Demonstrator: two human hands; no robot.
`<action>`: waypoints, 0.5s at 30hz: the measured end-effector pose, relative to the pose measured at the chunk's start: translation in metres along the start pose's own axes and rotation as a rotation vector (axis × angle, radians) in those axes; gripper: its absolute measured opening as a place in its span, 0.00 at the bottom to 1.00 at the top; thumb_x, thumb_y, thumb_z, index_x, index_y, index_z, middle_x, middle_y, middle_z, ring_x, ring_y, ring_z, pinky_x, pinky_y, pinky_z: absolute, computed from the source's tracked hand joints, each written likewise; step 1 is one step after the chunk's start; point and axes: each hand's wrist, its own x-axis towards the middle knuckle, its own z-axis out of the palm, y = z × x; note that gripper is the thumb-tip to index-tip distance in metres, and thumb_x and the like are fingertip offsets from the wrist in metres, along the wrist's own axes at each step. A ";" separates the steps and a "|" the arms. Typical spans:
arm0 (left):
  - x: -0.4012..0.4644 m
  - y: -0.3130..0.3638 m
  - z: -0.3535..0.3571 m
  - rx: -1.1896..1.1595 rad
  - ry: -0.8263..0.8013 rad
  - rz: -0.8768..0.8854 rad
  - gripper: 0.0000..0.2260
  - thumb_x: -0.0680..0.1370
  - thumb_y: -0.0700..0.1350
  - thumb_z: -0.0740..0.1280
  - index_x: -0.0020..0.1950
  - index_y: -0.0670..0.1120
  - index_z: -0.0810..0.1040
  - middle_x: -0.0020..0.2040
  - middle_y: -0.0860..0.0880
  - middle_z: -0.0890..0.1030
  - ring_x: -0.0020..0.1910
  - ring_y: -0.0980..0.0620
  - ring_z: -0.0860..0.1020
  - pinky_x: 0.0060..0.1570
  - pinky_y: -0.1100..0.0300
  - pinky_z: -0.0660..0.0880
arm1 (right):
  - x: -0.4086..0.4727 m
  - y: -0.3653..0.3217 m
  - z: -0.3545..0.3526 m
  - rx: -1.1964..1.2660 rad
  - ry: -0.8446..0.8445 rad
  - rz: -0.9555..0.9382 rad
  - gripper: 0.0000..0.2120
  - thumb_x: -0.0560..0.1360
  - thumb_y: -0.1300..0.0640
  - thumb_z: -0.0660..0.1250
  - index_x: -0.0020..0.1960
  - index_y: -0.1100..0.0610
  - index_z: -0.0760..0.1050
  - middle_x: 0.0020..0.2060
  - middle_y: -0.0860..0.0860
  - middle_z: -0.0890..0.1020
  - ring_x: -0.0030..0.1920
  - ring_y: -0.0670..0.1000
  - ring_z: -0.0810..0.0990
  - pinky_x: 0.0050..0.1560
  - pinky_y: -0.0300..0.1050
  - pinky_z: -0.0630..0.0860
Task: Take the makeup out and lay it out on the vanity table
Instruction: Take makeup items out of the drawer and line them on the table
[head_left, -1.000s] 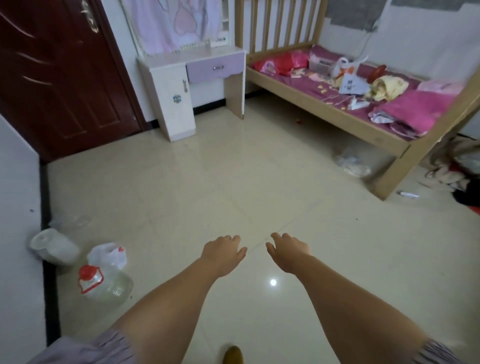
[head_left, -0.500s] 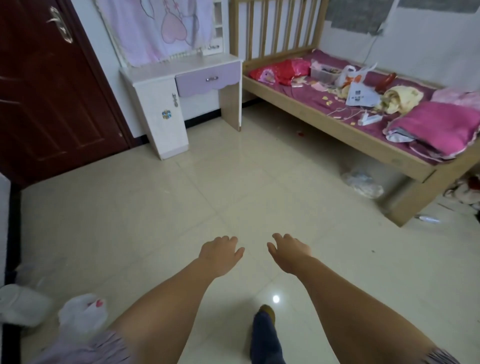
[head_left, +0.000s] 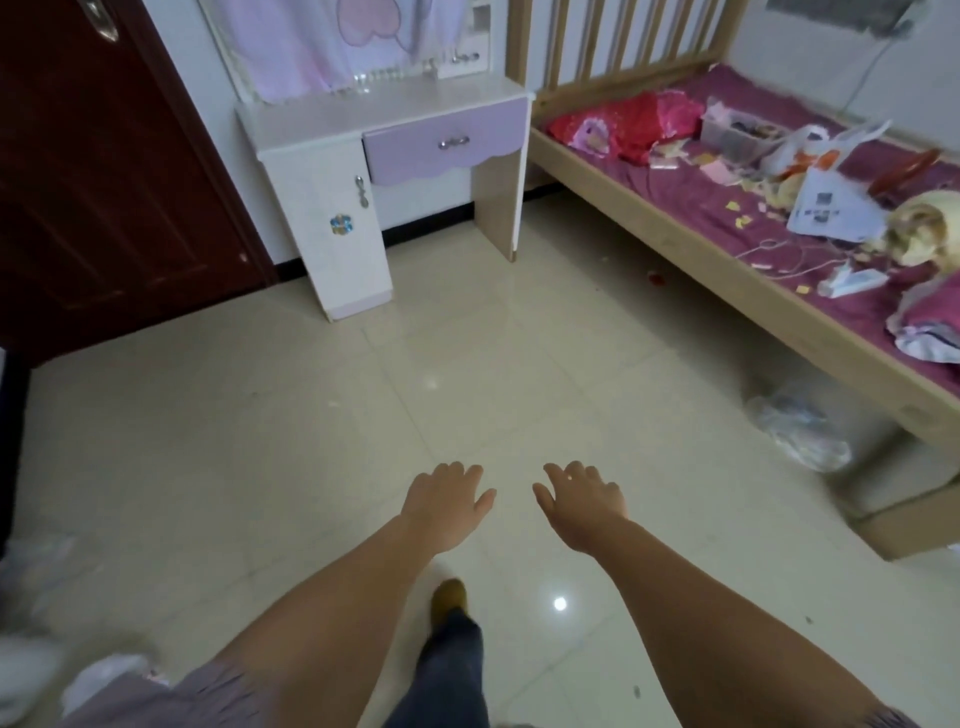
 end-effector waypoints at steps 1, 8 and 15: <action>0.022 -0.005 -0.005 0.016 0.003 0.016 0.21 0.82 0.56 0.48 0.68 0.47 0.65 0.59 0.45 0.74 0.59 0.45 0.72 0.56 0.52 0.68 | 0.021 0.002 -0.006 -0.011 0.000 -0.001 0.23 0.81 0.43 0.44 0.72 0.51 0.58 0.69 0.54 0.66 0.67 0.55 0.66 0.63 0.52 0.67; 0.184 -0.059 -0.055 0.015 -0.024 0.074 0.22 0.82 0.57 0.47 0.71 0.47 0.61 0.64 0.45 0.72 0.63 0.45 0.70 0.61 0.51 0.65 | 0.181 -0.002 -0.067 -0.022 -0.026 0.024 0.24 0.81 0.43 0.44 0.74 0.51 0.56 0.71 0.54 0.64 0.69 0.56 0.64 0.64 0.53 0.65; 0.333 -0.097 -0.128 0.019 -0.031 0.080 0.23 0.81 0.57 0.48 0.73 0.48 0.58 0.66 0.44 0.71 0.65 0.45 0.69 0.62 0.50 0.64 | 0.323 -0.001 -0.146 0.015 -0.061 0.047 0.24 0.81 0.43 0.44 0.74 0.50 0.55 0.71 0.54 0.64 0.70 0.56 0.64 0.65 0.53 0.65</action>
